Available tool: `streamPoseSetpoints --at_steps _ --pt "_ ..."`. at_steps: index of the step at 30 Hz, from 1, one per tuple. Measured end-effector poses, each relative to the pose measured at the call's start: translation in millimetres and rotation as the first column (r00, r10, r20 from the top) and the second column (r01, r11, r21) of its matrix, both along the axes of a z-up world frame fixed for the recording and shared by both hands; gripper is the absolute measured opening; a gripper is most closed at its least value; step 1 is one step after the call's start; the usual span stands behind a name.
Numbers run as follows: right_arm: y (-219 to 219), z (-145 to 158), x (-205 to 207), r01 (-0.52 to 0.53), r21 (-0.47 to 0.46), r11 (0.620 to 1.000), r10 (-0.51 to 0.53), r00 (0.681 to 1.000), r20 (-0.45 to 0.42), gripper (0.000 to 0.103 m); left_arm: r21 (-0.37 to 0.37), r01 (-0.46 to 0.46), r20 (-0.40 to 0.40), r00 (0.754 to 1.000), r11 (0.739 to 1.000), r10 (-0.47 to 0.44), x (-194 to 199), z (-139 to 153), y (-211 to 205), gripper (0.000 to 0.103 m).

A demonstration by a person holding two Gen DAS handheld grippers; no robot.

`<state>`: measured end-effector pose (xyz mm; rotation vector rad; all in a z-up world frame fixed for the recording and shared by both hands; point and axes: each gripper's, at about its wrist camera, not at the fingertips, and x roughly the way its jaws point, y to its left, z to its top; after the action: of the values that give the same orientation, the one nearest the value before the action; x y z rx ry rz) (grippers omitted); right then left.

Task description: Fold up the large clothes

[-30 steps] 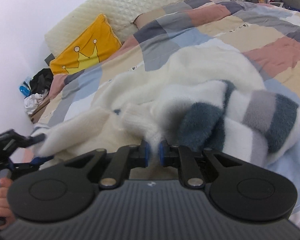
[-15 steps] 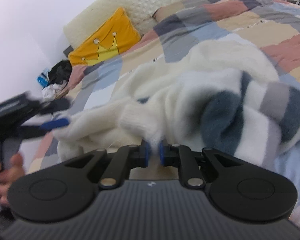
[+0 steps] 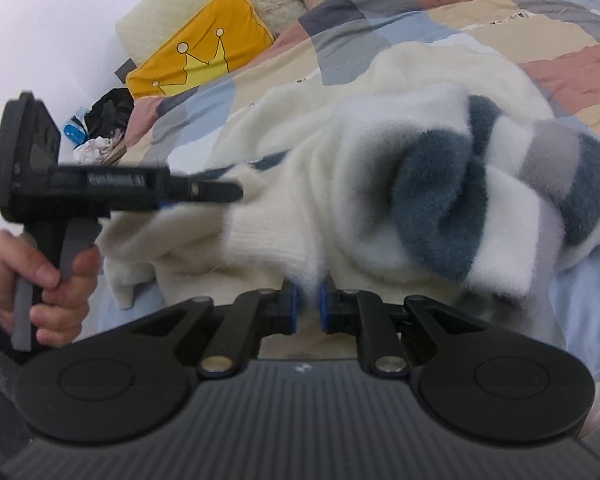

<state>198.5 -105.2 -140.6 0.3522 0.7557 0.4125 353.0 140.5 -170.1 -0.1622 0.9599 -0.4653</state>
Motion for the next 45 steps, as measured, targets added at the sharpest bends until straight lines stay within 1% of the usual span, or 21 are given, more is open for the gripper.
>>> streamPoseSetpoints --at_steps 1,2,8,12,14,15,17,19,21,22,24,25,26,27,29,32,34,38,40,41,45 --pt "1 0 0 0.000 -0.002 1.000 0.000 1.000 0.000 0.015 -0.007 -0.003 -0.007 1.000 1.000 0.002 -4 -1 3 0.023" --pt "1 1 0 -0.001 -0.003 1.000 0.001 1.000 -0.002 0.015 -0.015 -0.001 -0.007 1.000 1.000 0.001 -11 -1 5 0.018" --pt "-1 7 -8 -0.039 -0.001 0.999 0.039 0.999 -0.016 0.016 -0.040 -0.025 0.020 0.999 0.999 0.026 -73 10 19 0.014" --pt "-3 19 -28 -0.097 -0.008 0.995 0.097 0.995 -0.017 0.016 -0.028 -0.039 0.008 0.999 0.999 0.039 -123 16 25 0.014" --pt "-5 24 -41 -0.128 -0.006 0.992 0.127 0.992 -0.024 0.017 0.008 -0.036 0.002 0.999 0.999 0.036 -144 15 25 0.014" --pt "-6 26 -48 -0.147 -0.007 0.989 0.147 0.989 -0.027 0.018 0.033 -0.033 -0.003 0.999 0.999 0.034 -153 15 25 0.014" --pt "-8 31 -60 -0.172 -0.009 0.985 0.172 0.985 -0.031 0.028 0.071 -0.034 -0.035 0.999 0.997 0.036 -169 10 27 0.015" --pt "-10 35 -72 -0.190 -0.022 0.982 0.189 0.982 -0.025 0.039 0.083 -0.046 -0.064 0.997 0.995 0.052 -179 5 31 0.015" --pt "-11 41 -83 -0.199 -0.047 0.979 0.199 0.980 -0.004 0.042 0.067 -0.066 -0.093 0.993 0.996 0.073 -187 2 36 0.016" --pt "-12 44 -87 -0.201 -0.065 0.978 0.201 0.979 0.007 0.044 0.056 -0.073 -0.104 0.991 0.996 0.079 -191 2 38 0.020" --pt "-12 49 -92 -0.205 -0.095 0.974 0.208 0.978 0.030 0.052 0.023 -0.088 -0.114 0.989 0.996 0.090 -199 4 43 0.033" --pt "-11 51 -93 -0.210 -0.108 0.972 0.216 0.976 0.041 0.052 -0.001 -0.100 -0.124 0.987 0.995 0.099 -202 5 47 0.047" --pt "-9 53 -92 -0.215 -0.120 0.969 0.222 0.974 0.047 0.052 -0.042 -0.109 -0.139 0.985 0.993 0.102 -204 6 50 0.056" --pt "-6 54 -91 -0.223 -0.133 0.966 0.232 0.971 0.051 0.052 -0.077 -0.111 -0.149 0.984 0.991 0.099 -205 8 53 0.056" --pt "4 55 -86 -0.253 -0.159 0.954 0.266 0.962 0.066 0.053 -0.115 -0.107 -0.144 0.986 0.988 0.090 -209 14 54 0.057" --pt "25 52 -79 -0.321 -0.203 0.925 0.342 0.937 0.076 0.052 -0.104 -0.113 -0.094 0.990 0.988 0.103 -214 25 51 0.057" --pt "40 43 -70 -0.352 -0.221 0.909 0.370 0.928 0.045 0.051 -0.091 -0.127 -0.066 0.990 0.988 0.121 -214 27 48 0.058" --pt "68 20 -65 -0.379 -0.306 0.873 0.400 0.916 0.007 0.050 -0.085 -0.123 -0.098 0.989 0.989 0.114 -195 16 41 0.057" --pt "77 10 -64 -0.388 -0.321 0.864 0.407 0.913 -0.006 0.049 -0.053 -0.110 -0.128 0.986 0.993 0.102 -187 4 35 0.057" --pt "78 7 -65 -0.387 -0.319 0.865 0.405 0.914 -0.011 0.049 -0.015 -0.105 -0.144 0.984 0.994 0.101 -184 -1 32 0.056" --pt "75 3 -68 -0.381 -0.315 0.869 0.402 0.915 0.003 0.049 0.101 -0.064 -0.148 0.986 0.993 0.079 -186 -10 18 0.055"
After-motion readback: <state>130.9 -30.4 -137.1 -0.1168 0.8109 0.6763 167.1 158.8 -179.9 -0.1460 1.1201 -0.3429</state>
